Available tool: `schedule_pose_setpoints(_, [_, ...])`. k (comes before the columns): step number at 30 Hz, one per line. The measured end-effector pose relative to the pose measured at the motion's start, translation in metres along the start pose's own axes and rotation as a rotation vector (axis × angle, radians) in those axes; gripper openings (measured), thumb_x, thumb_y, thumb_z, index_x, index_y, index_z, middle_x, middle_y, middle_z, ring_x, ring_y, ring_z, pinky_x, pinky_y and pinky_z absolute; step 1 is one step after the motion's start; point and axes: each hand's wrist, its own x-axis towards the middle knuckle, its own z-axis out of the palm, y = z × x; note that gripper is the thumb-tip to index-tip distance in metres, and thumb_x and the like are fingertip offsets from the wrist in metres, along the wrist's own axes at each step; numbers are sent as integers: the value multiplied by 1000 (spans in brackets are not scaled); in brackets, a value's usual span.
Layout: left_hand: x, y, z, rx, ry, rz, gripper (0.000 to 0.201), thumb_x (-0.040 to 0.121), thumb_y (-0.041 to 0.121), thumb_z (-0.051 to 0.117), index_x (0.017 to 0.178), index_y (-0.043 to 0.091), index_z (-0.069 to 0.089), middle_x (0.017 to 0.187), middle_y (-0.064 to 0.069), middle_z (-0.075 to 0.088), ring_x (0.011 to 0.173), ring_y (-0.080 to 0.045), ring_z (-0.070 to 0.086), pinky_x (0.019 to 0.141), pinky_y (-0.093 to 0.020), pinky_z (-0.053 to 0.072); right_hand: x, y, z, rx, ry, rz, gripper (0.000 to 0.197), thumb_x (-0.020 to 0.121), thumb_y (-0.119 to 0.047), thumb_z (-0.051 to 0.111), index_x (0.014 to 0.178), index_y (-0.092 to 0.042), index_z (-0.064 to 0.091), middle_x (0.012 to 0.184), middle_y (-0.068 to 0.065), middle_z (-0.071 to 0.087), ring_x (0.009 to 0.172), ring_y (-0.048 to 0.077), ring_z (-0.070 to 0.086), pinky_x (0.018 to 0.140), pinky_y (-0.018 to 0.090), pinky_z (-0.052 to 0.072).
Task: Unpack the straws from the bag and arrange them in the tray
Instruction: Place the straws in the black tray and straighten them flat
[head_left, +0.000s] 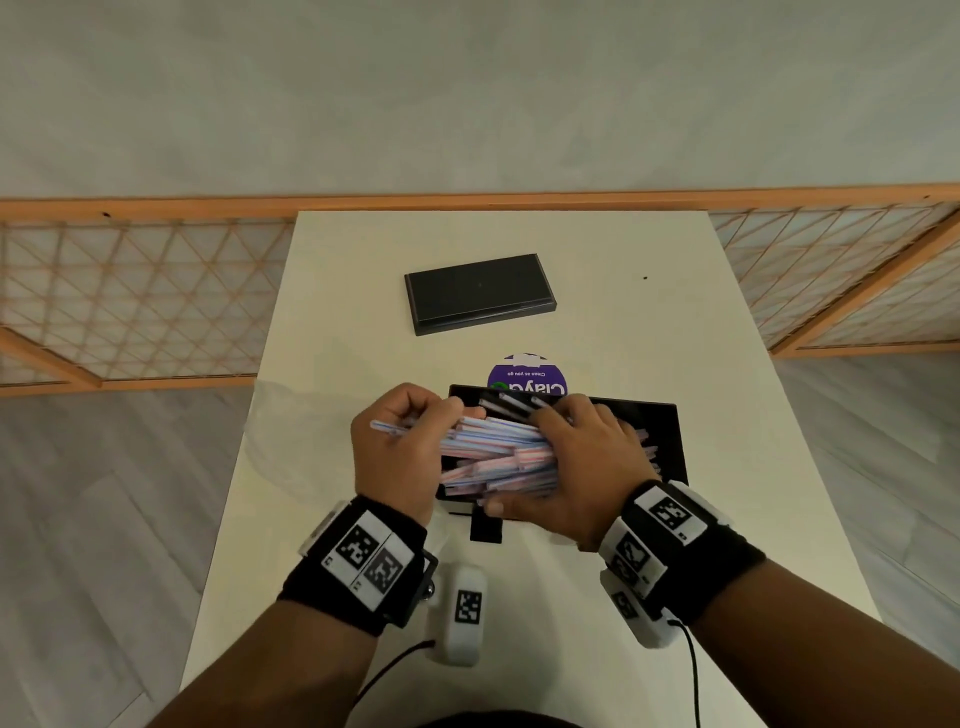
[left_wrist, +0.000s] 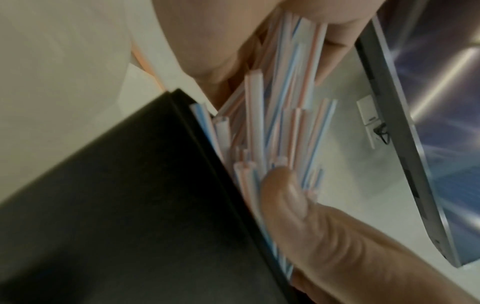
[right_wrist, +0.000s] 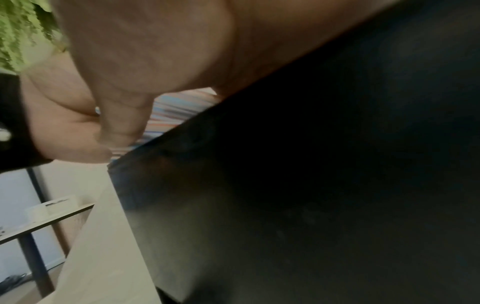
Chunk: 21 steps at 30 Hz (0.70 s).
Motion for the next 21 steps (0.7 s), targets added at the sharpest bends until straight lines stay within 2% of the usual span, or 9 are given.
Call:
schedule_pose_setpoints(3, [2, 1, -1, 8, 41, -22, 25, 72, 16, 75, 54, 17, 57, 68, -24, 63, 80, -39, 76, 77, -62, 57, 3, -7, -2, 17, -72, -20, 108, 55, -93, 55, 140, -32, 29, 138, -8, 45, 125, 20, 45, 113, 49, 31])
schedule_pose_setpoints(6, [5, 4, -3, 25, 53, -14, 27, 85, -6, 69, 64, 7, 57, 66, -21, 67, 78, -36, 77, 75, -52, 60, 5, -10, -9, 32, -153, -28, 107, 57, -88, 60, 142, -32, 27, 141, -9, 46, 126, 20, 47, 113, 49, 30])
schedule_pose_setpoints(7, [6, 5, -4, 31, 46, -11, 24, 85, -7, 68, 68, 6, 58, 68, -21, 69, 79, -36, 77, 76, -49, 59, 5, -10, -12, 39, -163, -44, 104, 58, -87, 61, 141, -33, 29, 139, -10, 48, 125, 20, 47, 112, 48, 32])
schedule_pose_setpoints(9, [8, 10, -7, 41, 5, -19, 12, 78, 6, 72, 73, 6, 61, 73, -23, 72, 81, -39, 76, 78, -50, 60, 6, -11, -16, 71, -174, -93, 100, 57, -86, 61, 140, -37, 32, 137, -11, 50, 123, 19, 49, 109, 47, 36])
schedule_pose_setpoints(10, [10, 13, -9, 52, -39, -38, 13, 74, 15, 73, 75, 7, 63, 77, -24, 73, 83, -41, 75, 81, -53, 60, 8, -12, -17, 99, -181, -117, 102, 56, -85, 63, 141, -38, 31, 136, -12, 51, 123, 18, 50, 108, 46, 38])
schedule_pose_setpoints(13, [14, 20, -14, 103, -238, -86, 32, 72, 40, 69, 81, 9, 69, 90, -25, 74, 91, -48, 70, 90, -62, 55, 16, -23, -16, 187, -202, -154, 101, 52, -75, 73, 138, -40, 35, 126, -12, 57, 113, 17, 56, 100, 42, 48])
schedule_pose_setpoints(16, [13, 26, -15, 137, -331, -84, 41, 79, 52, 60, 84, 13, 73, 97, -25, 74, 97, -50, 67, 93, -63, 52, 25, -28, -9, 229, -216, -110, 92, 49, -67, 82, 128, -41, 43, 116, -14, 60, 104, 16, 60, 94, 39, 53])
schedule_pose_setpoints(18, [14, 30, -19, 171, -329, -90, 44, 80, 57, 57, 83, 16, 75, 99, -22, 74, 100, -45, 68, 96, -62, 51, 29, -27, -2, 258, -204, -95, 95, 43, -72, 78, 128, -44, 42, 116, -16, 61, 104, 16, 61, 93, 40, 53])
schedule_pose_setpoints(21, [18, 42, -24, 292, -284, -32, 48, 80, 63, 52, 84, 21, 76, 103, -9, 76, 104, -27, 70, 100, -54, 49, 33, -29, 0, 252, -235, -97, 91, 43, -75, 75, 122, -46, 42, 113, -16, 60, 102, 16, 60, 92, 42, 53])
